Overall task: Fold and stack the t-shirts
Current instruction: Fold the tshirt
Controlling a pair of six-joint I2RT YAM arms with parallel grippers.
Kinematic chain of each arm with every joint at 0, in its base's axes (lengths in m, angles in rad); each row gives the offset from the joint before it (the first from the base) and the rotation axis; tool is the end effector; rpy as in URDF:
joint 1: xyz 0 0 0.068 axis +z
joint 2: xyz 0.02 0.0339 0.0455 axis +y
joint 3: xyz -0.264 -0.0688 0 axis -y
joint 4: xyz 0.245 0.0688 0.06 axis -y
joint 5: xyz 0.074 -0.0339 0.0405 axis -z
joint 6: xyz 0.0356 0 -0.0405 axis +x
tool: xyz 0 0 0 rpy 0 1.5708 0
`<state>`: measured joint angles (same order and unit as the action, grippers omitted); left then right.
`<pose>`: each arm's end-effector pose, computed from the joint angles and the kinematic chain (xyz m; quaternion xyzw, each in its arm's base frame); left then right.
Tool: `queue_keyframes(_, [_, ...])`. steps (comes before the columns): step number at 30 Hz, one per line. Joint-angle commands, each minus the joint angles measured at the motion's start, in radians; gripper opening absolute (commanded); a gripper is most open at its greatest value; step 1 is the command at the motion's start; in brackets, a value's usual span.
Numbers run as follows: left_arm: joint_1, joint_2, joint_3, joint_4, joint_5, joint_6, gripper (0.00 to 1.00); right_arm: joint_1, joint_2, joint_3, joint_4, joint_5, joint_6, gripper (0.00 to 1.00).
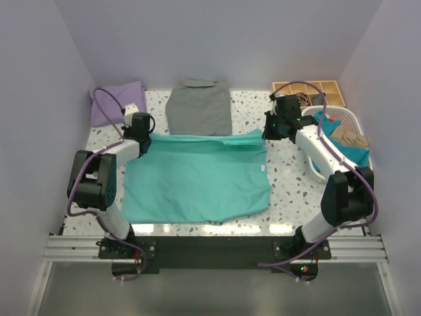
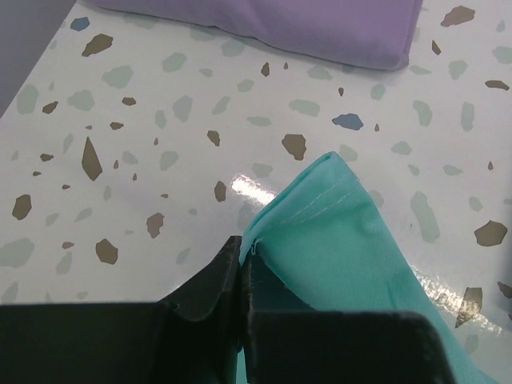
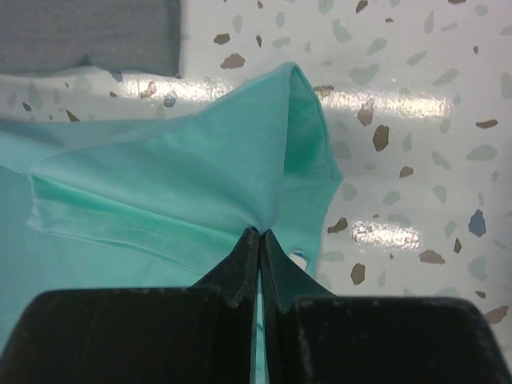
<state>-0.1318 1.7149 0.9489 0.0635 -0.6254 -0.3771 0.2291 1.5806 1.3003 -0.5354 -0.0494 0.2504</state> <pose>0.3542 -0.0259 0.1817 -0.2340 0.8409 0.1694 0.4576 0.3402 0.0811 0.2876 0.0008 0.9293 0.1098 0.3525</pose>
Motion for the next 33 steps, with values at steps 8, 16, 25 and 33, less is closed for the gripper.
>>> queue_keyframes(8, [0.023, -0.017, -0.041, 0.119, -0.112, 0.064, 0.16, -0.001, 0.044, -0.081, -0.037, 0.042, 0.038, 0.0])
queue_keyframes(16, [0.023, -0.107, -0.075, -0.003, -0.051, -0.057, 0.67, -0.002, 0.064, -0.118, -0.035, 0.036, 0.047, 0.1])
queue_keyframes(25, [0.023, -0.218, -0.142, 0.099, 0.128, -0.04, 0.76, 0.009, -0.002, -0.102, -0.003, 0.002, 0.059, 0.43])
queue_keyframes(33, [0.023, 0.092, 0.144, -0.054, 0.314, 0.024, 0.69, 0.009, 0.048, 0.008, -0.014, -0.033, 0.053, 0.43])
